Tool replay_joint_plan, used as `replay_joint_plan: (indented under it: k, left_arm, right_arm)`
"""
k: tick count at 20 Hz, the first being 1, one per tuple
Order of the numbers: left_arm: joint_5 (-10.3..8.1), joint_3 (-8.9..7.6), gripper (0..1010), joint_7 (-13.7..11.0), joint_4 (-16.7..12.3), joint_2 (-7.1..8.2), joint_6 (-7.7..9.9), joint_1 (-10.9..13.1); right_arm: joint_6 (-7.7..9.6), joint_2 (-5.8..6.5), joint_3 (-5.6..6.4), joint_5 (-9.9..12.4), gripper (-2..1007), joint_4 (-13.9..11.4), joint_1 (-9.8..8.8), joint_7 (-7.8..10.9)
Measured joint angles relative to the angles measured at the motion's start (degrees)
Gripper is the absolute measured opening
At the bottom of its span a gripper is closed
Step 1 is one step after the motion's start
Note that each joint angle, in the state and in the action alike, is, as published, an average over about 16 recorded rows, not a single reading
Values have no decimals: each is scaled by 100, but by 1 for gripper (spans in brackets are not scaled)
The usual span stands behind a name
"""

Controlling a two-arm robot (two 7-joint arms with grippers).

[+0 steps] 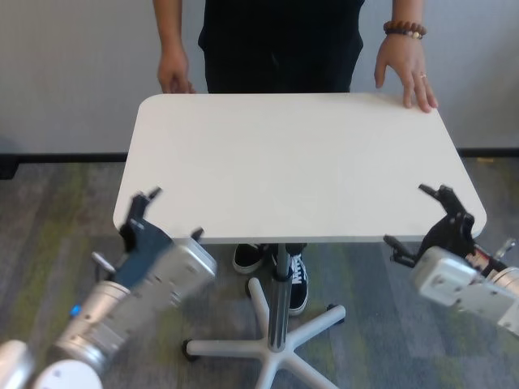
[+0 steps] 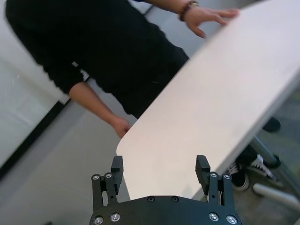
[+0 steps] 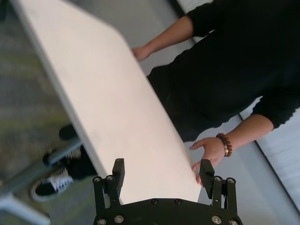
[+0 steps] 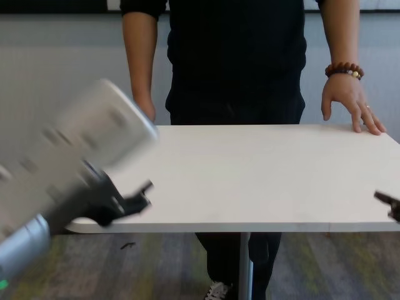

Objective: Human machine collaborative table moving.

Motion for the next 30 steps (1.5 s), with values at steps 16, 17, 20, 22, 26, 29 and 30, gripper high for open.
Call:
replay_joint_plan:
  k: [16, 17, 20, 22, 26, 29, 30]
  left_arm:
    - [-2083, -837, 1000, -758, -237, -783, 165, 391]
    - [-2138, -834, 1000, -801, -213, -790, 168, 395]
    - [-2259, -824, 1000, -901, -199, -756, 176, 438]
    - [-2289, -817, 1000, -943, -262, -691, 180, 513]
    - [-2278, -818, 1000, -993, -552, -495, 171, 791]
    - [-2225, -859, 1000, -991, -869, -326, 143, 1080]
    - [-2201, -877, 1000, -987, -978, -270, 134, 1179]
  right_arm:
    - [-808, -569, 682, 1951, 1003, 35, -250, 435]
    - [-823, -579, 667, 1995, 1003, 64, -234, 478]
    - [-859, -583, 610, 2108, 1003, 114, -205, 603]
    - [-873, -565, 567, 2164, 1003, 102, -216, 671]
    - [-881, -496, 503, 2220, 1003, -72, -346, 731]
    - [-874, -425, 491, 2193, 1003, -335, -547, 710]
    - [-870, -400, 493, 2174, 1003, -435, -625, 697]
